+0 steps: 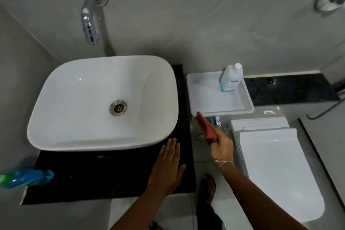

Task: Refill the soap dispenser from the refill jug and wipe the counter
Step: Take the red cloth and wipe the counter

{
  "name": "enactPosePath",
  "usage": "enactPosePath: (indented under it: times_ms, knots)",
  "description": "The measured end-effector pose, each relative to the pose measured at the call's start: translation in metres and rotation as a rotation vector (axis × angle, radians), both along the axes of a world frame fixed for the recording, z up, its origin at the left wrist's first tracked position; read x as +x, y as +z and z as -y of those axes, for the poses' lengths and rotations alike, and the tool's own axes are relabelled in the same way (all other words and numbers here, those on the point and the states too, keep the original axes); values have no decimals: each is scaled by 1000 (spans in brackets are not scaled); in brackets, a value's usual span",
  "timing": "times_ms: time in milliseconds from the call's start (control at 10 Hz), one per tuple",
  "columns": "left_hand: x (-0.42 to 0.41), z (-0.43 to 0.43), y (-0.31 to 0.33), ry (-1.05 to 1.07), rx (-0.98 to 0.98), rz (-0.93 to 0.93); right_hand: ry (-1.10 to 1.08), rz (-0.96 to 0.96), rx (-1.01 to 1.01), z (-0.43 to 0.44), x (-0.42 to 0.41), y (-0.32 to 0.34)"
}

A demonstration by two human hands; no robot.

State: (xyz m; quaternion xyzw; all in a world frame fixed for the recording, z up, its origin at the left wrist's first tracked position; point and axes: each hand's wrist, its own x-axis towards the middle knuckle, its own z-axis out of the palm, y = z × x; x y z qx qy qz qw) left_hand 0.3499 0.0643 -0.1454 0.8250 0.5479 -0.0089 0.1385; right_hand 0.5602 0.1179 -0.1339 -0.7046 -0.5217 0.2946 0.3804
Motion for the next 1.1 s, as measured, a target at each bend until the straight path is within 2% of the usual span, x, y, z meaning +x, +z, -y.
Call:
enactPosePath:
  times_ms: [100, 200, 400, 600, 700, 800, 900, 1000, 1100]
  knots:
    - [40, -41, 6, 21, 12, 27, -25, -156, -52, -45, 32, 1]
    - [80, -92, 14, 80, 36, 20, 90, -109, -16, -91, 64, 3]
    - [117, -195, 17, 277, 86, -24, 196, 136, 72, -174, 92, -10]
    - [108, -266, 5, 359, 101, -129, 390, 393, 23, -244, 71, -46]
    - [102, -277, -6, 326, 61, -134, 538, 483, -45, -257, 59, -66]
    - [99, -279, -13, 327, 86, -97, 671, 579, -208, -255, 54, -89]
    - [97, -279, -15, 314, 102, -104, 764, 634, -272, -243, 55, -103]
    - [97, -278, -11, 313, 87, -136, 830, 602, -332, -247, 56, -100]
    - [104, -274, 4, 345, 133, -97, 722, 324, -364, -252, 59, -72]
